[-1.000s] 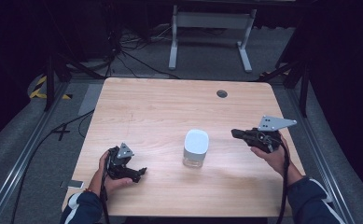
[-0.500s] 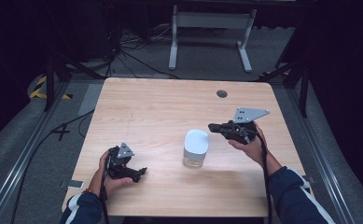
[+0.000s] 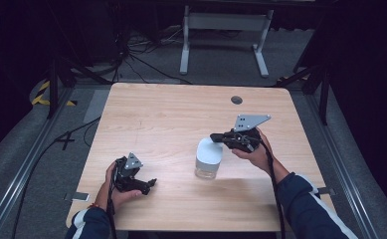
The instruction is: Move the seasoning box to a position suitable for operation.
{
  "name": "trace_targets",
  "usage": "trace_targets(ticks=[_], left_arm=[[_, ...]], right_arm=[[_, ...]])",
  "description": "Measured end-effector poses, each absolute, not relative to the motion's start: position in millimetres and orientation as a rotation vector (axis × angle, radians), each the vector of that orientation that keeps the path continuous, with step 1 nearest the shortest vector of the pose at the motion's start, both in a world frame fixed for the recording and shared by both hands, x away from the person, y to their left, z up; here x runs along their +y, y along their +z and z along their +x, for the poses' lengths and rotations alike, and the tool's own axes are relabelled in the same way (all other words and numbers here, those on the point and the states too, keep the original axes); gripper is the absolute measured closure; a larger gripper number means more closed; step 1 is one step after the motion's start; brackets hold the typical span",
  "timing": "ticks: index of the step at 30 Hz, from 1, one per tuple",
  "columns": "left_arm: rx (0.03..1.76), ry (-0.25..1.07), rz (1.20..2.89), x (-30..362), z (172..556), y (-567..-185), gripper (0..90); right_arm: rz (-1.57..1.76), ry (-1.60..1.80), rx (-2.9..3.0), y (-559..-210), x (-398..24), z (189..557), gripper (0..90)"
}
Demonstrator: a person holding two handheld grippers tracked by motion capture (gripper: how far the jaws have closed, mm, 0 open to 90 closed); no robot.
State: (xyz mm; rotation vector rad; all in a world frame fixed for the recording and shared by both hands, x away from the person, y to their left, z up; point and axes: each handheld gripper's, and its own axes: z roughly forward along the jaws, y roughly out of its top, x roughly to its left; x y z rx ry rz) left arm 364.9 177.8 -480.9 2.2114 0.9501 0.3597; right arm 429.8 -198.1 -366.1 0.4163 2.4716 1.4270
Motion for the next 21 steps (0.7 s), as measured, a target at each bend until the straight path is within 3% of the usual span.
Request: trace_targets(ticks=[13,16,21], left_arm=[[0.953,0.367,2.197,177,362,-481,4.8],[0.903,0.357,2.201,176,359,-478,19.3],[0.861,0.374,2.171,167,355,-467,31.2]], right_arm=[[0.457,1.397,2.465,-374,-194,439,89.9],[0.468,1.401,2.456,-375,-194,440,89.9],[0.475,1.395,2.447,-376,-193,440,90.0]])
